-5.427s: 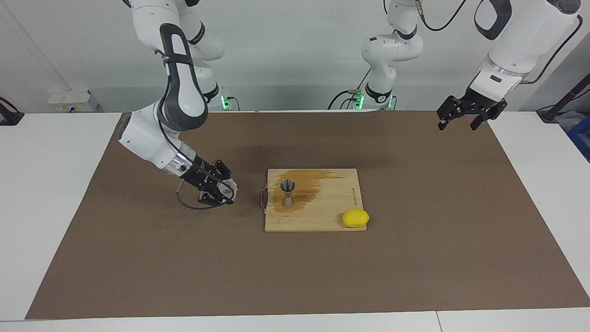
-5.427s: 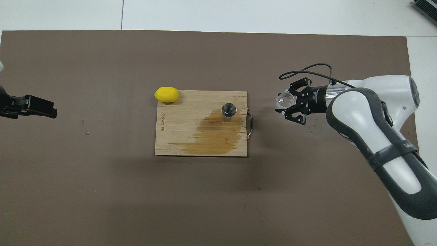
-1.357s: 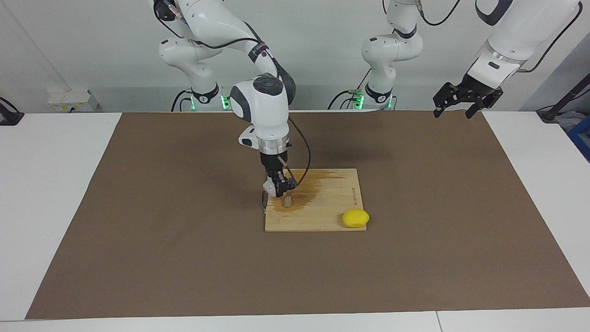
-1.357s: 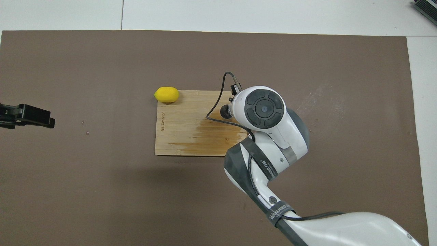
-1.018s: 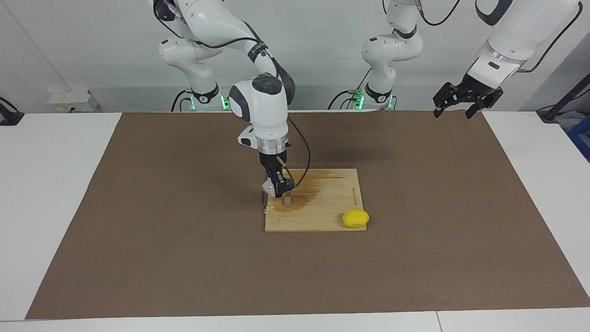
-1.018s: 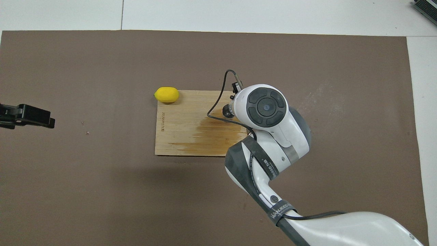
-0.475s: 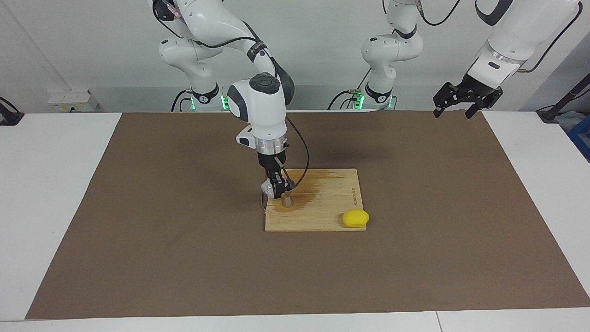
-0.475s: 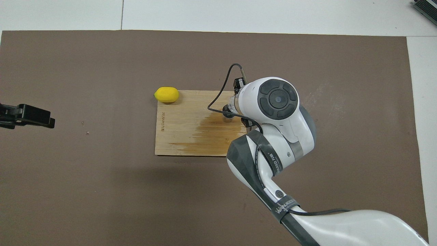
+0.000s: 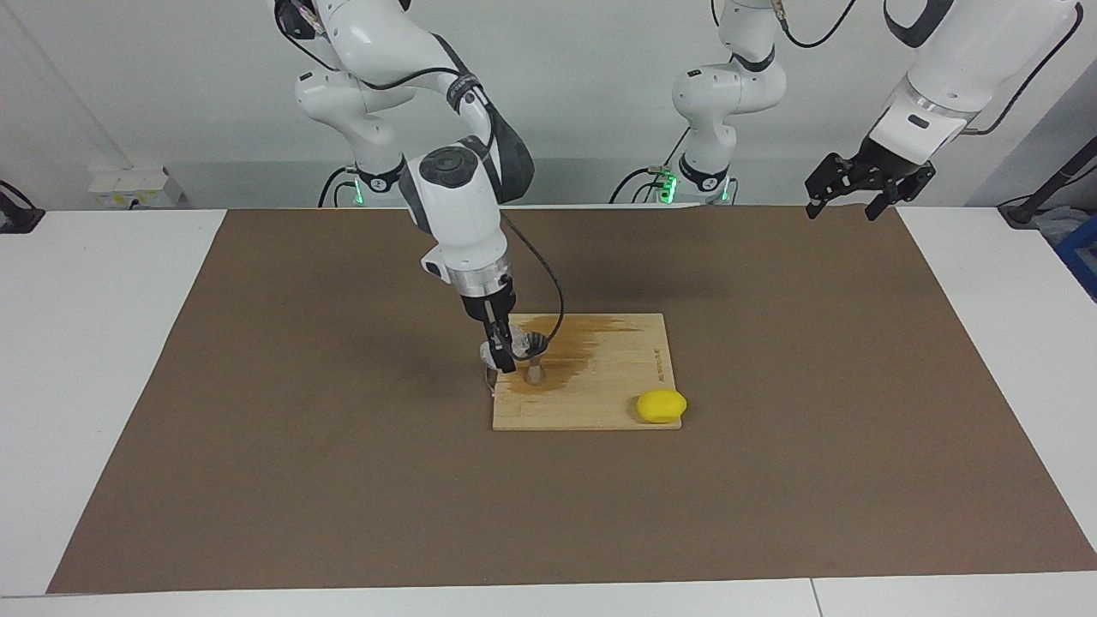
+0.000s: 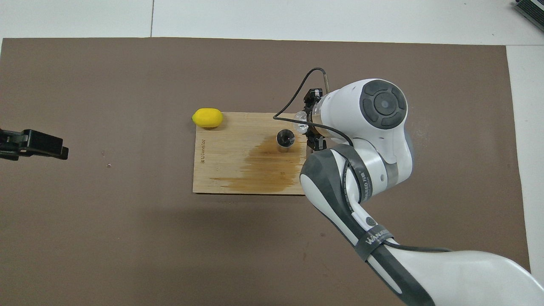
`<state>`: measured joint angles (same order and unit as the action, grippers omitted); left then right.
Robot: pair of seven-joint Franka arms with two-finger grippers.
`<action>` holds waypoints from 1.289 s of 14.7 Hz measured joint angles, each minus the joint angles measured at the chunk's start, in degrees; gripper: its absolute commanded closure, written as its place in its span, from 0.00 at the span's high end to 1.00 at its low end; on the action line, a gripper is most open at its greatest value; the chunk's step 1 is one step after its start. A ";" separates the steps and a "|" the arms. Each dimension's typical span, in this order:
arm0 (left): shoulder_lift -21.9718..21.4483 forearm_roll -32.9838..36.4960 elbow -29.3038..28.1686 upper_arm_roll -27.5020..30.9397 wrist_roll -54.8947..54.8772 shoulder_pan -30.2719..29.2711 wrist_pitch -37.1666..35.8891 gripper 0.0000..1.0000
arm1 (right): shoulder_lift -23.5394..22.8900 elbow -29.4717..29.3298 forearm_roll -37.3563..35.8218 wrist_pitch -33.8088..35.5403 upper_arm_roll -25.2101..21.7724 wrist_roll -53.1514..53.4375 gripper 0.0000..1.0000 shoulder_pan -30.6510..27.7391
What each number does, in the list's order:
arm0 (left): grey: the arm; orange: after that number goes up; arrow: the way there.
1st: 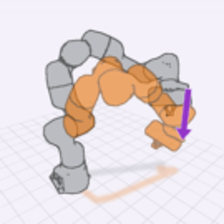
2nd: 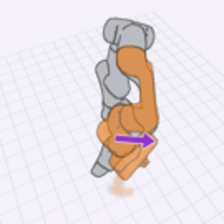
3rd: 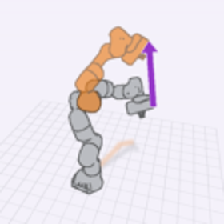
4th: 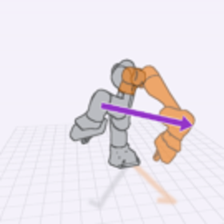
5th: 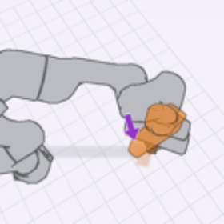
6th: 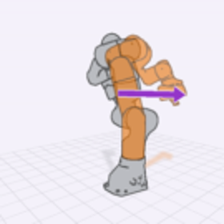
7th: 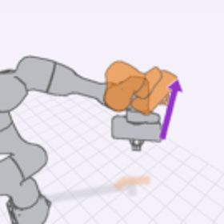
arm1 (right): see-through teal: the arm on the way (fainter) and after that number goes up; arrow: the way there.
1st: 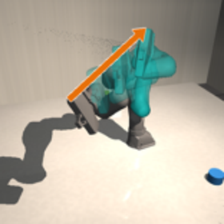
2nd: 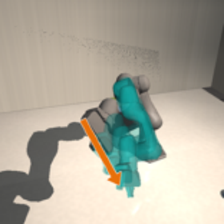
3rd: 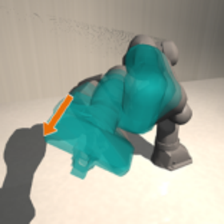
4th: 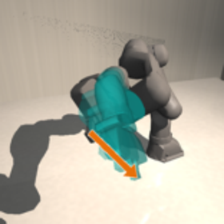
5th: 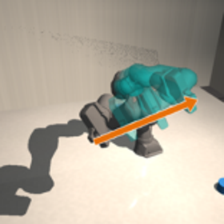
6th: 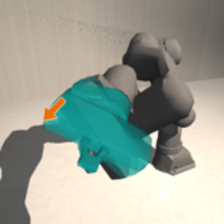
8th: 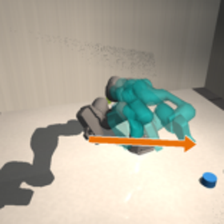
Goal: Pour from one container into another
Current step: 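Turn the glass upright and carry it back toward its starting spot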
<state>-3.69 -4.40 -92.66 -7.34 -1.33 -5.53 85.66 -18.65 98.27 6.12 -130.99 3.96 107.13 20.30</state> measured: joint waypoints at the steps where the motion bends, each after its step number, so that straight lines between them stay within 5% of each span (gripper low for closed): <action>1: 0.00 0.00 0.00 0.00 0.00 0.00 0.00 1.00 | -0.03 0.00 1.79 -0.09 0.00 -0.19 0.00 -0.60; 12: 0.00 0.00 0.00 0.00 0.00 0.00 0.00 1.00 | -0.76 7.60 32.35 -0.12 -0.13 -25.41 0.00 -14.49; 19: 0.00 0.00 0.00 0.00 0.00 0.00 0.00 1.00 | -0.73 14.51 41.50 2.18 -0.17 -45.81 0.00 -23.28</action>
<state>-3.69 -4.40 -92.66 -7.34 -1.33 -5.53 85.66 -19.37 112.78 47.62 -128.81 3.79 61.31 -2.99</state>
